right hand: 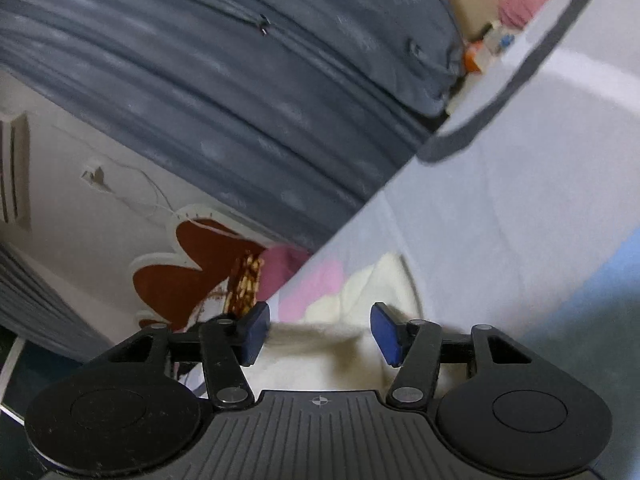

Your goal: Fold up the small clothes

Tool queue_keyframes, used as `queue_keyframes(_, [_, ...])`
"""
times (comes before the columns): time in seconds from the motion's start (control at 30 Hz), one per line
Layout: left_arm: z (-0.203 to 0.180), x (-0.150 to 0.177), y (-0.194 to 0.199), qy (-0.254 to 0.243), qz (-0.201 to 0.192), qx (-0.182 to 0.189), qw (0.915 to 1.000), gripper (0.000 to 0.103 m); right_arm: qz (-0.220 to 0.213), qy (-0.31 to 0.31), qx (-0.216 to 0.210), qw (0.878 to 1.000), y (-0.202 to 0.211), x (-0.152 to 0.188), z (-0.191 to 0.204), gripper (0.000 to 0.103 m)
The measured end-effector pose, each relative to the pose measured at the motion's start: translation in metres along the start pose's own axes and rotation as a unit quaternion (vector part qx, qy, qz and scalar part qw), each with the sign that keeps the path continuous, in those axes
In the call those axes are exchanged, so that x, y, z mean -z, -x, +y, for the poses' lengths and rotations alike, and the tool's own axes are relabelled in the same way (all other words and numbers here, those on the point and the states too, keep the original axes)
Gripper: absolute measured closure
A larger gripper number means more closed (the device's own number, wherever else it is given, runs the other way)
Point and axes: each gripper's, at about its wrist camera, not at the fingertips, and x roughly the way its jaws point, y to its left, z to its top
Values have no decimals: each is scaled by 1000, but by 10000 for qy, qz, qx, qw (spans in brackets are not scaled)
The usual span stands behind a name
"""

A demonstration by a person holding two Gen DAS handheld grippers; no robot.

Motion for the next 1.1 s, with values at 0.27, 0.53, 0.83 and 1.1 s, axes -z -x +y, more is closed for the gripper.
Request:
queue_keyframes(0.27, [-39, 13, -18, -1979, 394, -871, 9755, 61, 330, 1502, 336, 9875, -11, 17, 32, 47])
queue_keyframes(0.53, [-48, 27, -21, -2575, 229, -1346, 9566, 98, 807, 3467, 1250, 9261, -48, 67, 73, 102])
queue_keyframes(0.83, [-45, 32, -32, -2615, 21, -1586, 9521, 98, 413, 3497, 1559, 9229, -35, 85, 62, 101])
queue_keyframes(1.1, [-75, 39, 2, -2935, -614, -1555, 9412, 36, 161, 3192, 1437, 9366, -15, 82, 67, 55])
